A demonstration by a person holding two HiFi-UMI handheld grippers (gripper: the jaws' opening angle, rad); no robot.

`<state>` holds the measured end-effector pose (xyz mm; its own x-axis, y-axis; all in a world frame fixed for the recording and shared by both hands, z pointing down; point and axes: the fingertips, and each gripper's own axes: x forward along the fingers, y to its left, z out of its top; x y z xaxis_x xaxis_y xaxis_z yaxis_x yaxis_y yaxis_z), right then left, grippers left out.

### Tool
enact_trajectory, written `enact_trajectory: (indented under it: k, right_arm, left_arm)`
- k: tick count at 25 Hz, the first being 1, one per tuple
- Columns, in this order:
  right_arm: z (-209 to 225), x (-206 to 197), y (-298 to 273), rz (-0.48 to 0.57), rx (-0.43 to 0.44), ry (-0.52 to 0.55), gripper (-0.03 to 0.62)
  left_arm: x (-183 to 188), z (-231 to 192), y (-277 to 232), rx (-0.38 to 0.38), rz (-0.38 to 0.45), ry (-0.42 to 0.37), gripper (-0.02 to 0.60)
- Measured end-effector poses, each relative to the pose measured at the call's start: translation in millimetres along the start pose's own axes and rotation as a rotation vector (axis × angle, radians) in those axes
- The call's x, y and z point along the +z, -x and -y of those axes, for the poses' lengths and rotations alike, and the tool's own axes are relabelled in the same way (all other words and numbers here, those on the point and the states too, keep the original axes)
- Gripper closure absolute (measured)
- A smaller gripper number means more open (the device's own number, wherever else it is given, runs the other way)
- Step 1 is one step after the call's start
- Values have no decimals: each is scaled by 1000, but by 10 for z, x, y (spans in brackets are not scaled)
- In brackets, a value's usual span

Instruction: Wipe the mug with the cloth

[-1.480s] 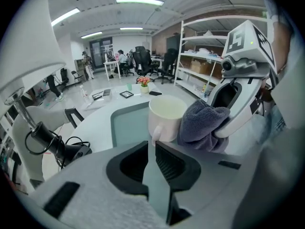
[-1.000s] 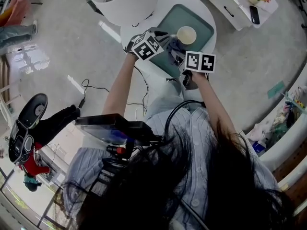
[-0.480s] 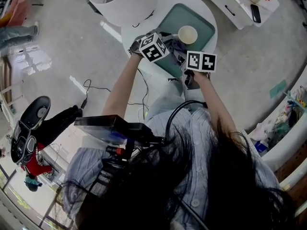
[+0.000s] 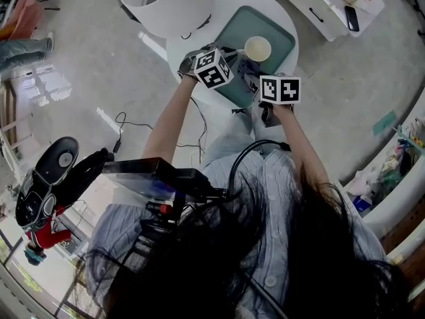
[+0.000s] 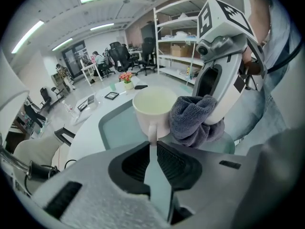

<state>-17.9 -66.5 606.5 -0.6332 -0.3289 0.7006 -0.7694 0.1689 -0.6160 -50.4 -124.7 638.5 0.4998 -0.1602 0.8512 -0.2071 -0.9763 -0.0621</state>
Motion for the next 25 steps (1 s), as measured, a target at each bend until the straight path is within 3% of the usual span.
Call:
enact_trajectory:
  k: [15,21,25]
  right_arm:
    - [236,-35,236,-17,-44,104,496]
    - [391,-9,351,-8,-63,110,496]
    - [466,16,423,-5,-77,109,496]
  left_arm:
    - [-41,-1,25,-67,-76,-137,520]
    - [-28,6,37,-52,-73,-106,520]
    - [68,18,137,-9,-9,-4,518]
